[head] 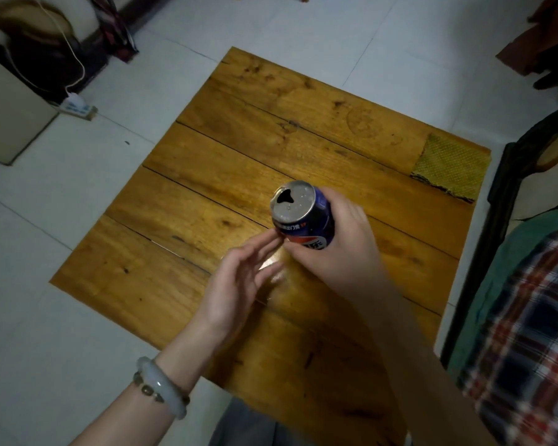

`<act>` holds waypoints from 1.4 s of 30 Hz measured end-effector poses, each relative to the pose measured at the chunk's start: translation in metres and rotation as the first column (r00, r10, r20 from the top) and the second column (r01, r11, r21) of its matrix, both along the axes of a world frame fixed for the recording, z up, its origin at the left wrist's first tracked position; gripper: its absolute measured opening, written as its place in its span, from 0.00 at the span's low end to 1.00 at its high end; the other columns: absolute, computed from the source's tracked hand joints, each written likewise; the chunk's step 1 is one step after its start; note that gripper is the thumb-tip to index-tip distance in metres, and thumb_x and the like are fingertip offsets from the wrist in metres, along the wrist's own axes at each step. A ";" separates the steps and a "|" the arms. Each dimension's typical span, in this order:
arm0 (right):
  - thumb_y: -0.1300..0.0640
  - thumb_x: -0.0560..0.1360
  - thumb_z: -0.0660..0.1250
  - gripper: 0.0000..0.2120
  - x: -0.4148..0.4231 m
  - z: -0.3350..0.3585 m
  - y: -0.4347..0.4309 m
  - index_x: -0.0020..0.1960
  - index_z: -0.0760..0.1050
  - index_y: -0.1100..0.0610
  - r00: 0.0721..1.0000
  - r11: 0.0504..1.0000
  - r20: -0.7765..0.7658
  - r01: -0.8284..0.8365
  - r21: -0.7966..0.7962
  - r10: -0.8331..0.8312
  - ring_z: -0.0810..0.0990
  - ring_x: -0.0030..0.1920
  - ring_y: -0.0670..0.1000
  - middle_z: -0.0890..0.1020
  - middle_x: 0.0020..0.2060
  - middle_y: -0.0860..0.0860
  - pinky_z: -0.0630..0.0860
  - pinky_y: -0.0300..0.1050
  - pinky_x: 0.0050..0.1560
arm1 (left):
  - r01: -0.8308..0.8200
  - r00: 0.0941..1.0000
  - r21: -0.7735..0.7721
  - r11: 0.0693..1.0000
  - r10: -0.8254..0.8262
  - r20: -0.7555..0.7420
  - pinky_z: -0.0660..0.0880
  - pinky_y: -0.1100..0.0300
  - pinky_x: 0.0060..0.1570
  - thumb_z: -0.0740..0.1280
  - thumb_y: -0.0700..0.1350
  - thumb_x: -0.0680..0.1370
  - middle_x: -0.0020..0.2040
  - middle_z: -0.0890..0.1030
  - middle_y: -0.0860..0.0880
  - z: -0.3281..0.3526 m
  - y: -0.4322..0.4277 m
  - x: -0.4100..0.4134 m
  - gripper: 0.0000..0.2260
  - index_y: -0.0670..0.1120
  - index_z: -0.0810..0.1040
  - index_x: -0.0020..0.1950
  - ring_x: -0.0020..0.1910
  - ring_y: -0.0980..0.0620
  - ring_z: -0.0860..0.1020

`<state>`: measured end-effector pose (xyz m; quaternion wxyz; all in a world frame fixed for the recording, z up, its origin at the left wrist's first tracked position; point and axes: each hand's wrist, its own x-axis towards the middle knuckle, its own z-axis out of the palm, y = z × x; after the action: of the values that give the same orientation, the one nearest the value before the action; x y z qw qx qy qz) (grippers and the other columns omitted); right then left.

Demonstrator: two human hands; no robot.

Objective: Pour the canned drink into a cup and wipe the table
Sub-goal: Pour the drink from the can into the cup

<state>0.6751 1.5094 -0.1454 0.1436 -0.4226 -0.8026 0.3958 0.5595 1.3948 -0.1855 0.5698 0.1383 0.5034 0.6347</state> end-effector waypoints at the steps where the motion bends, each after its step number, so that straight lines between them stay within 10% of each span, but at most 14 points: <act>1: 0.49 0.64 0.76 0.36 -0.008 -0.007 -0.003 0.68 0.65 0.49 0.999 0.999 -0.025 0.026 -0.032 -0.027 0.63 0.59 0.39 0.71 0.57 0.40 0.66 0.39 0.60 | -0.011 1.000 -0.003 1.000 0.011 -0.021 0.73 0.58 0.62 0.53 0.48 0.73 0.64 0.77 0.49 -0.003 -0.001 -0.009 0.22 0.44 0.73 0.63 0.66 0.54 0.73; 19: 0.57 0.62 0.77 0.35 -0.053 -0.128 -0.023 0.66 0.67 0.51 0.931 0.904 -0.107 0.305 -0.299 -0.350 0.68 0.64 0.47 0.75 0.60 0.45 0.67 0.44 0.63 | 0.093 0.980 -0.223 0.970 -0.129 -0.152 0.71 0.62 0.57 0.46 0.39 0.80 0.65 0.73 0.44 -0.073 0.028 -0.054 0.18 0.44 0.69 0.66 0.64 0.52 0.73; 26: 0.56 0.62 0.78 0.38 -0.049 -0.135 -0.021 0.68 0.66 0.51 0.941 0.908 -0.096 0.282 -0.309 -0.325 0.67 0.65 0.47 0.74 0.61 0.46 0.67 0.44 0.64 | 0.104 0.976 -0.240 0.965 -0.146 -0.161 0.71 0.59 0.59 0.53 0.48 0.70 0.63 0.76 0.49 -0.081 0.027 -0.056 0.23 0.46 0.71 0.64 0.63 0.54 0.74; 32: 0.65 0.68 0.71 0.36 -0.033 -0.152 -0.030 0.73 0.60 0.58 0.956 0.929 -0.097 0.240 -0.281 -0.277 0.64 0.69 0.46 0.69 0.68 0.53 0.57 0.29 0.66 | 0.053 0.924 -0.248 0.967 -0.141 -0.355 0.74 0.70 0.54 0.60 0.31 0.77 0.63 0.77 0.47 -0.080 0.022 -0.051 0.19 0.41 0.71 0.67 0.62 0.54 0.75; 37: 0.75 0.70 0.62 0.32 -0.019 -0.158 -0.037 0.70 0.63 0.55 0.899 0.796 -0.183 0.239 -0.556 -0.398 0.67 0.68 0.45 0.70 0.64 0.44 0.64 0.42 0.70 | 0.088 0.833 -0.252 0.964 -0.210 -0.511 0.68 0.77 0.55 0.76 0.32 0.65 0.60 0.72 0.58 -0.081 0.031 -0.033 0.35 0.46 0.65 0.68 0.57 0.71 0.72; 42: 0.79 0.71 0.56 0.30 -0.017 -0.154 -0.032 0.66 0.65 0.53 0.857 0.710 -0.251 0.173 -0.683 -0.451 0.72 0.64 0.46 0.73 0.61 0.45 0.71 0.28 0.56 | -0.018 0.741 -0.265 0.964 -0.165 -0.651 0.63 0.81 0.53 0.80 0.38 0.62 0.56 0.72 0.62 -0.088 0.048 -0.024 0.34 0.51 0.67 0.62 0.53 0.77 0.69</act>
<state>0.6586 1.4777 -0.2994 0.2185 -0.4877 -0.4868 0.6909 0.5351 1.4424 -0.2736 0.3893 0.3021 0.7447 0.4501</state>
